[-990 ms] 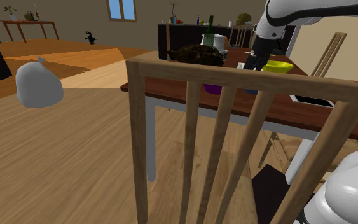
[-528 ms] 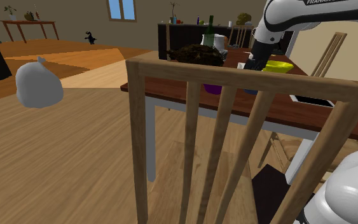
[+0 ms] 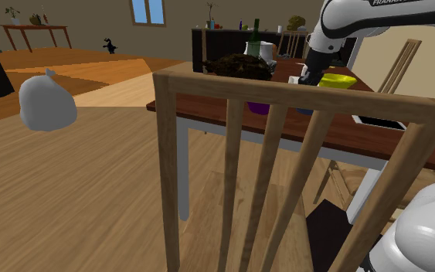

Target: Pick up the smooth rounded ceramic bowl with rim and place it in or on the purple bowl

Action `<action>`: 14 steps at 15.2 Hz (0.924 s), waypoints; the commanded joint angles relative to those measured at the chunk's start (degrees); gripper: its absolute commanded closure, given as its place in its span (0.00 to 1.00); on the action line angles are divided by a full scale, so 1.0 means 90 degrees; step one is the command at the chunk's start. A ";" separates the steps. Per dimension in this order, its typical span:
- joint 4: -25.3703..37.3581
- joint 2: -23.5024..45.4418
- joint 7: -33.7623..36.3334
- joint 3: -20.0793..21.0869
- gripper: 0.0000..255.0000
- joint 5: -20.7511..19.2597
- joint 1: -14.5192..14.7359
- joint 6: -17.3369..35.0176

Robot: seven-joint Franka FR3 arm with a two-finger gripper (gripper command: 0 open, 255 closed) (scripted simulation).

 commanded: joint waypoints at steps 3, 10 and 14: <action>-0.0002 0.0002 0.0000 -0.0001 1.00 0.0000 0.0000 0.0000; 0.0594 0.0096 -0.0023 0.0019 1.00 0.0030 0.0017 -0.0502; 0.1019 0.0185 -0.0041 0.0029 1.00 0.0051 0.0028 -0.0838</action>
